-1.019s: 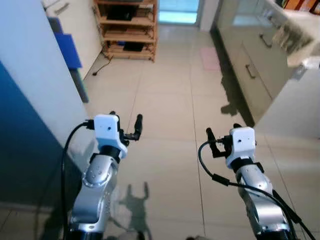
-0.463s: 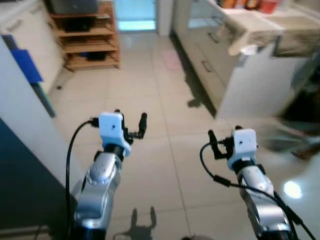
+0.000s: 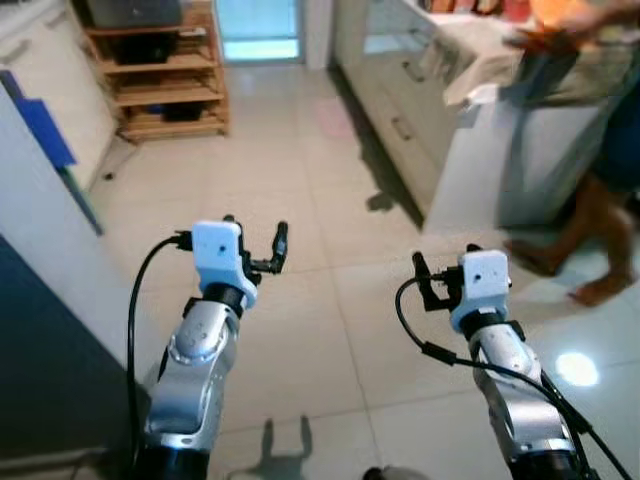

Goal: Setting the table

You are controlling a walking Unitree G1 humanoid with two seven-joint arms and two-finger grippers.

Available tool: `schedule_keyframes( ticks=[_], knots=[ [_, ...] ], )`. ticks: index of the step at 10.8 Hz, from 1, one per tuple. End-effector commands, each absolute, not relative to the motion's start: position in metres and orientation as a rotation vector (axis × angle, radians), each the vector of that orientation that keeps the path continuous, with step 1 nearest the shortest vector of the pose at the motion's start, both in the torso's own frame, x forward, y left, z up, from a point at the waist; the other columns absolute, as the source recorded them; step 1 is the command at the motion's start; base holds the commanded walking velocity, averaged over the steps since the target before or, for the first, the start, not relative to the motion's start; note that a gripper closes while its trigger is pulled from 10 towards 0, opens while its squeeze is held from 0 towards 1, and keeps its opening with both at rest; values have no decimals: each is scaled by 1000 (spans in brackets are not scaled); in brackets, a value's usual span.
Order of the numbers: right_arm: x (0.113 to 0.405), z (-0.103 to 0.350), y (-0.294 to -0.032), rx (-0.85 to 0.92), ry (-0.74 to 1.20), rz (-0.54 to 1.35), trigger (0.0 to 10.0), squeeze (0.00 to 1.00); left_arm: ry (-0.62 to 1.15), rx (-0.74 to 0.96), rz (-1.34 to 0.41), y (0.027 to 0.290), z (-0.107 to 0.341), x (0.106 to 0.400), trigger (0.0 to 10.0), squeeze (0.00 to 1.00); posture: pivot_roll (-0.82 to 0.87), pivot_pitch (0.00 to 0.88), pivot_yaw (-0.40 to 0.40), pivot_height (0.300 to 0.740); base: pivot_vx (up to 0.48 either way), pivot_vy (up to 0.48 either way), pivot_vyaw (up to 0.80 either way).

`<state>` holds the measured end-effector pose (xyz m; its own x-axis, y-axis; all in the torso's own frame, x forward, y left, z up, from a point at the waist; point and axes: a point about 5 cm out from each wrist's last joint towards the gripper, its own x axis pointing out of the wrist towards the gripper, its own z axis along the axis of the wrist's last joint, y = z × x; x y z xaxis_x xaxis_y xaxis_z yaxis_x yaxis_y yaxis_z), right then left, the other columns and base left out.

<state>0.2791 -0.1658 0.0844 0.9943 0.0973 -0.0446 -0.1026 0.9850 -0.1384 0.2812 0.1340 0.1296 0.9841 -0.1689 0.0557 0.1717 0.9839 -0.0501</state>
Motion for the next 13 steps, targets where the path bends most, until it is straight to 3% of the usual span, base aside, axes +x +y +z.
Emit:
schedule_keyframes(
  ticks=[1, 13],
  knots=[
    [283, 87, -164, -157, 26, 105, 10000, 0, -58, -50, -178, 134, 131, 283, 10000, 0, -45, 0, 14, 740, 0, 0, 0],
    [287, 87, -155, -153, 34, 135, 10000, 0, -39, -42, -162, 136, 128, 283, 10000, 0, -42, 0, 7, 740, 0, 0, 0]
  ],
)
